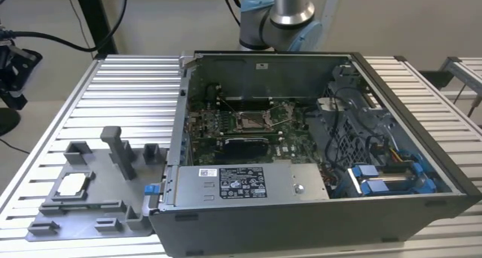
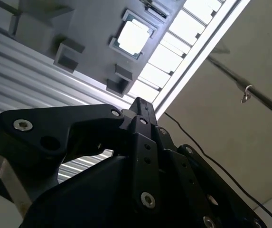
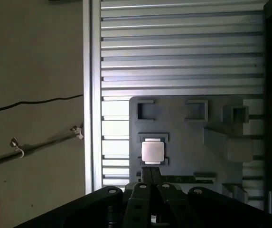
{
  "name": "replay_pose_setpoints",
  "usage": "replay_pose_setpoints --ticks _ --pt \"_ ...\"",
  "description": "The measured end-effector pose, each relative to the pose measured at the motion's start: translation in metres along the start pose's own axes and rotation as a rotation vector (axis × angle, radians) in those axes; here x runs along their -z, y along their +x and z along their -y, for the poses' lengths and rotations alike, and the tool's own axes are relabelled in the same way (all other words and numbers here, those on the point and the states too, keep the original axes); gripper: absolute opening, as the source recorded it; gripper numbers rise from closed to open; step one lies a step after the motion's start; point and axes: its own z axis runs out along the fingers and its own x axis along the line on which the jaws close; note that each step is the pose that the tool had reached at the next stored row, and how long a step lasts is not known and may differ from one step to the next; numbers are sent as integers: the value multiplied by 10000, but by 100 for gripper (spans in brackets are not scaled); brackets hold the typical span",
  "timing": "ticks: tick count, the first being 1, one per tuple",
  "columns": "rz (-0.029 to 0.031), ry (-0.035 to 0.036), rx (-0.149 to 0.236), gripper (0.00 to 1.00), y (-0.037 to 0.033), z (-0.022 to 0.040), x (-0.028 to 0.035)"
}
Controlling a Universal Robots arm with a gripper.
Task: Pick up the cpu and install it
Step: 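Pick up the cpu and move it towards the insertion slot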
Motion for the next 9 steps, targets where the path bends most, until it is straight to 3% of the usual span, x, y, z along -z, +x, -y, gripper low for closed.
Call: replay_pose_setpoints --ticks 9 --pt "-386 10 -18 0 0 0 0"
